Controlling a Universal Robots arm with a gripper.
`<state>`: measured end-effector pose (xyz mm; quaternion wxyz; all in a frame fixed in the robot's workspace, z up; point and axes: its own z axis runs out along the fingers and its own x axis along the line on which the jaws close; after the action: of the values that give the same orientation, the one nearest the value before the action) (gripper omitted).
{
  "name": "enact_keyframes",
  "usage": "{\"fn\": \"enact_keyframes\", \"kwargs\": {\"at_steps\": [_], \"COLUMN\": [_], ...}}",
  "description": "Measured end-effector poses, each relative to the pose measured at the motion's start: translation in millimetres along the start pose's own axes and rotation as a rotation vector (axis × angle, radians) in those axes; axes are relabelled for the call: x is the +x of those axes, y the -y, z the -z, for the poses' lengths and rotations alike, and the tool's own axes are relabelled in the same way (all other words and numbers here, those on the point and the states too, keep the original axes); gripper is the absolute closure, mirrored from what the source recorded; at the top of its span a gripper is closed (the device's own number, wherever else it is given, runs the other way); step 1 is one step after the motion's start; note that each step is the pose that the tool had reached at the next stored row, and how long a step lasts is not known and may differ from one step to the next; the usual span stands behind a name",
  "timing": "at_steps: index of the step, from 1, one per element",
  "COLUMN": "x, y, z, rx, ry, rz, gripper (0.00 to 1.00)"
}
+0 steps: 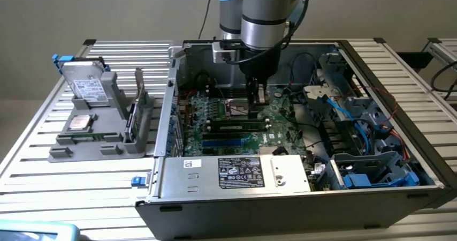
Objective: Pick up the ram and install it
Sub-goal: 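Press down the ram until it locks into place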
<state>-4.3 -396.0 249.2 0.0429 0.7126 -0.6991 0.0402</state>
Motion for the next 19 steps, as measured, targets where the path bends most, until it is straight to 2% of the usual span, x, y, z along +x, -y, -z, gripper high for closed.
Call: {"fn": "enact_keyframes", "kwargs": {"at_steps": [3, 6, 9, 13, 14, 16, 19], "x": [-1.1, -2.4, -3.5, -5.7, -6.2, -6.7, -7.2], "y": [-8.0, -15.8, -24.5, -37.3, -39.9, -43.6, -45.4], "z": [5.8, 8.8, 8.9, 7.5, 6.7, 4.4, 0.5], "rx": [0.0000, -0.0002, -0.0005, -0.0007, -0.0005, 0.0023, 0.0099], "ry": [-0.0033, -0.0104, -0.0230, -0.0430, -0.0458, -0.0472, -0.0472], "rz": [0.000, 0.000, 0.000, 0.000, 0.000, 0.000, 0.000], "gripper": [0.89, 0.89, 0.89, 0.89, 0.89, 0.89, 0.89]}}
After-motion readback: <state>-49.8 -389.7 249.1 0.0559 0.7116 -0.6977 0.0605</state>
